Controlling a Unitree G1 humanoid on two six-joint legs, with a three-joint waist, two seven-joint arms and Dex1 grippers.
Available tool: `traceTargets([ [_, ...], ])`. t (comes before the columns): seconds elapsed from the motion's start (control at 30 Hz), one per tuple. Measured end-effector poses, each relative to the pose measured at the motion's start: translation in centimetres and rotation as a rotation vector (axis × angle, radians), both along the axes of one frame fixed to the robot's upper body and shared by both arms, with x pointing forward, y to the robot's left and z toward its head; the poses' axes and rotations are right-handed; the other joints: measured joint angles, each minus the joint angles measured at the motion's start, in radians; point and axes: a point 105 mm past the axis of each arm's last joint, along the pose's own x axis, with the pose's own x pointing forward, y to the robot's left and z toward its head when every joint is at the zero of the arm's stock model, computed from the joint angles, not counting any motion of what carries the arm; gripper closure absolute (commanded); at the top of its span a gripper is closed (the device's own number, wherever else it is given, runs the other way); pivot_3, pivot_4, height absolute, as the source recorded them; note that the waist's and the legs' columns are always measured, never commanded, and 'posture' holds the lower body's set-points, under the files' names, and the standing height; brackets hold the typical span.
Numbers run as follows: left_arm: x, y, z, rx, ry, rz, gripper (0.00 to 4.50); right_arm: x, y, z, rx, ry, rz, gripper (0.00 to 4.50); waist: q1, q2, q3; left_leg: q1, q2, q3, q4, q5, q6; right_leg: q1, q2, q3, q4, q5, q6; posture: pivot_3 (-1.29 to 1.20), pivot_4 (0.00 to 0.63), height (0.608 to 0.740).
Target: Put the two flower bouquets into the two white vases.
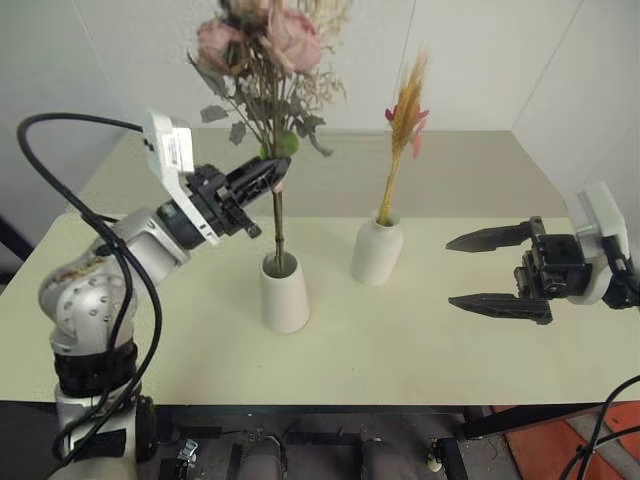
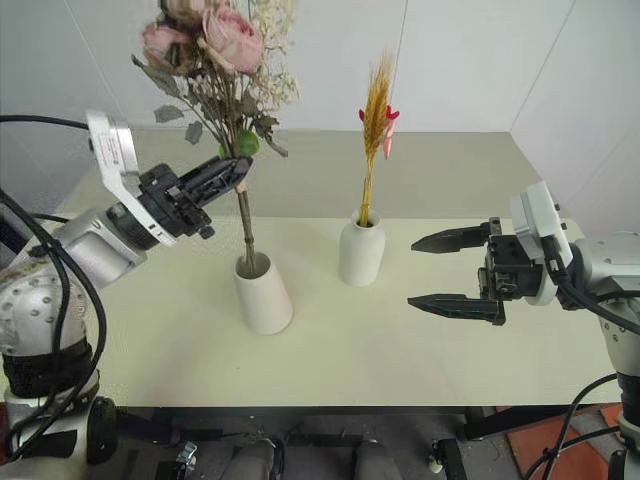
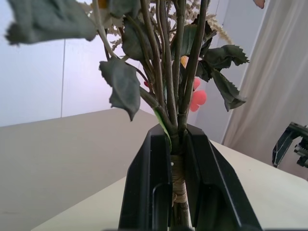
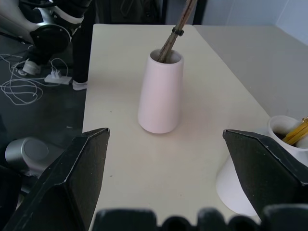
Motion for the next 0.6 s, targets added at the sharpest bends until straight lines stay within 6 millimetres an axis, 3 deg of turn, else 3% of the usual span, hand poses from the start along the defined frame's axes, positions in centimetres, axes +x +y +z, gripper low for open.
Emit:
traceTargets([
  [0.53, -1.4, 0.5, -5.3, 0.077, 0.081, 0.038, 4.37, 0.0, 0.0, -0.4, 0.001, 0.008, -0.019, 0.00, 0.000, 0.000, 0.000, 0.000, 0.000, 0.000, 0.000, 0.000, 0.000, 0.000, 0.000, 0.000, 0.000, -0.002, 0.003, 0.00, 0.150, 0.740],
  [0.57, -1.3, 0.6, -5.5, 0.078, 0.089, 0.045, 3.65, 0.0, 0.0, -0.4, 0.001, 0.007, -0.019, 0.00, 0.000, 0.000, 0.000, 0.000, 0.000, 0.000, 0.000, 0.000, 0.000, 0.000, 0.000, 0.000, 0.000, -0.002, 0.003, 0.00, 0.150, 0.740],
  [0.6, -1.3, 0.7, -5.6, 0.081, 0.093, 0.054, 3.40, 0.0, 0.1, -0.3, 0.001, 0.004, -0.018, 0.00, 0.000, 0.000, 0.000, 0.000, 0.000, 0.000, 0.000, 0.000, 0.000, 0.000, 0.000, 0.000, 0.000, -0.002, 0.003, 0.00, 0.150, 0.740],
])
